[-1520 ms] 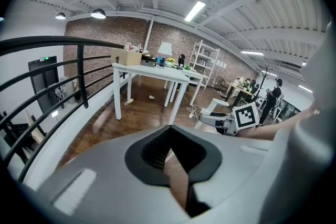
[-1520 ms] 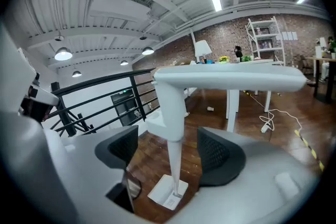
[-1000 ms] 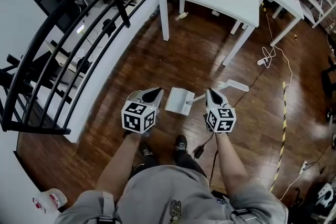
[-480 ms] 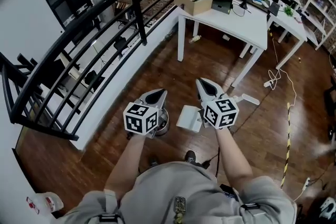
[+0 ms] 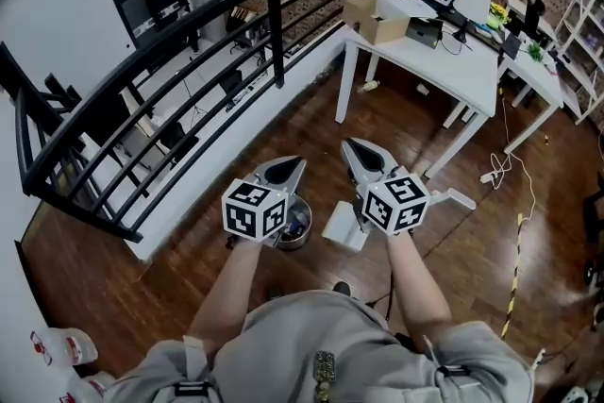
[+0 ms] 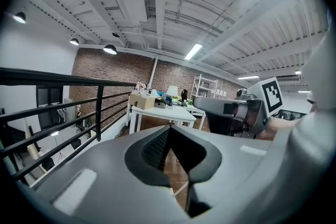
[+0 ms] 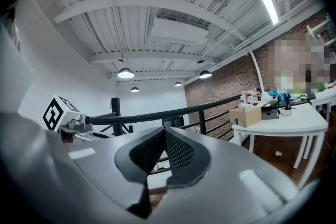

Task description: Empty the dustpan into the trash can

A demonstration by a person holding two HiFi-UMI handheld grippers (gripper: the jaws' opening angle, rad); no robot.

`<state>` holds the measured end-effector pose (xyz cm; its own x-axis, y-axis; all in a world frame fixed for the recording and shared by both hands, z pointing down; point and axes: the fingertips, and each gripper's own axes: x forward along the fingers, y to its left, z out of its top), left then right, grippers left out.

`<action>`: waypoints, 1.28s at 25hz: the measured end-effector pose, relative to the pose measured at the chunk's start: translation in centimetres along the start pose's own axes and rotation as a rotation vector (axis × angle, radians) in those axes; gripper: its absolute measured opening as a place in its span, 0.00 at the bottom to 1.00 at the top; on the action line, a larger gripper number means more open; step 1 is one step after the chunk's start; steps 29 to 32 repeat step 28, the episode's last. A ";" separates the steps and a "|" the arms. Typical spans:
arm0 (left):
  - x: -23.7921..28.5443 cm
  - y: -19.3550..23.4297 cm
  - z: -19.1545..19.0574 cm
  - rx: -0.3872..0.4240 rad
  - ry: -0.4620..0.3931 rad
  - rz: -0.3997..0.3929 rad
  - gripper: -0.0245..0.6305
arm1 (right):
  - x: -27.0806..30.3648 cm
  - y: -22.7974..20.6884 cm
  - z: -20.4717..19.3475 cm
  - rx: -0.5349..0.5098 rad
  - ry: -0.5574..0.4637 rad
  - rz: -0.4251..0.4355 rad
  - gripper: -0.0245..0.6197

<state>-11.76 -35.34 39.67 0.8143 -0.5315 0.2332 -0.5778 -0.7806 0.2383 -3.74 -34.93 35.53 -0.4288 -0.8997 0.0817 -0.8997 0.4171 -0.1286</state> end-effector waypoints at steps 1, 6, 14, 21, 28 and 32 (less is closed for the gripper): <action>-0.2 0.2 0.2 0.000 -0.002 0.002 0.04 | 0.3 0.2 0.0 -0.004 0.002 0.005 0.04; -0.8 0.7 0.7 -0.008 -0.006 -0.005 0.04 | 1.1 0.8 0.4 -0.007 -0.001 0.021 0.04; -0.3 1.4 1.7 -0.007 -0.017 -0.008 0.04 | 1.7 0.6 1.2 -0.004 -0.012 0.036 0.04; 0.0 1.5 1.5 -0.012 -0.015 -0.008 0.05 | 1.7 0.3 1.3 -0.002 -0.016 0.037 0.04; 0.1 1.6 1.4 -0.015 -0.007 -0.011 0.05 | 1.8 0.4 1.2 0.008 -0.015 0.040 0.04; 0.1 1.6 1.4 -0.015 -0.007 -0.011 0.05 | 1.8 0.4 1.2 0.008 -0.015 0.040 0.04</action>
